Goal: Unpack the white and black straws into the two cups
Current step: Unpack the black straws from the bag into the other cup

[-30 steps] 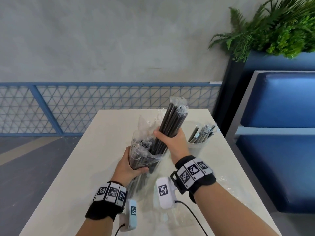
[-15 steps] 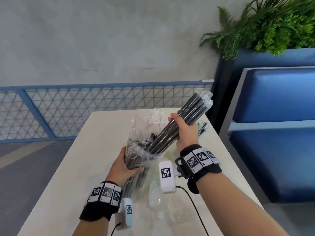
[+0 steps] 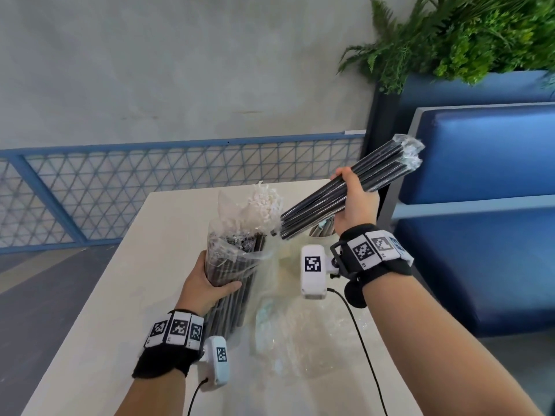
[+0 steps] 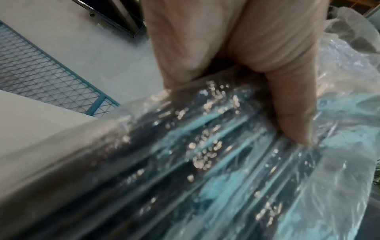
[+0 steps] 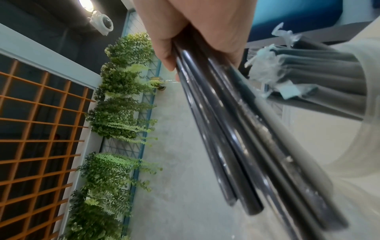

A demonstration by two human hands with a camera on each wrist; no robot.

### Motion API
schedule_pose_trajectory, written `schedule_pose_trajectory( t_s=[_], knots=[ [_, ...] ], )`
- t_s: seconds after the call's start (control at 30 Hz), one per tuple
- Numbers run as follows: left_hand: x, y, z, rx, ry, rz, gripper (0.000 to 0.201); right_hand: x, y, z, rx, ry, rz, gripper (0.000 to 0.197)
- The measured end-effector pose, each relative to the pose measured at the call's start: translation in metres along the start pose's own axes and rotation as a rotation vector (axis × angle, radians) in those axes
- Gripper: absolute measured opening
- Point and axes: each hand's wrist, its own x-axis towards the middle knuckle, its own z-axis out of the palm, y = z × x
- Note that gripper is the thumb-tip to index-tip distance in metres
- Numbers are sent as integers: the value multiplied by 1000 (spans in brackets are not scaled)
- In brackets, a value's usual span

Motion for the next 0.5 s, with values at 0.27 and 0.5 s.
schedule_pose_trajectory(
  t_s=[0.27, 0.5],
  knots=[
    [2, -1, 2, 12, -7, -4, 69, 17, -5, -3, -291, 151, -208, 36],
    [2, 7, 9, 23, -45, 13, 69, 24, 34, -10, -820, -10, -197, 20]
  ],
)
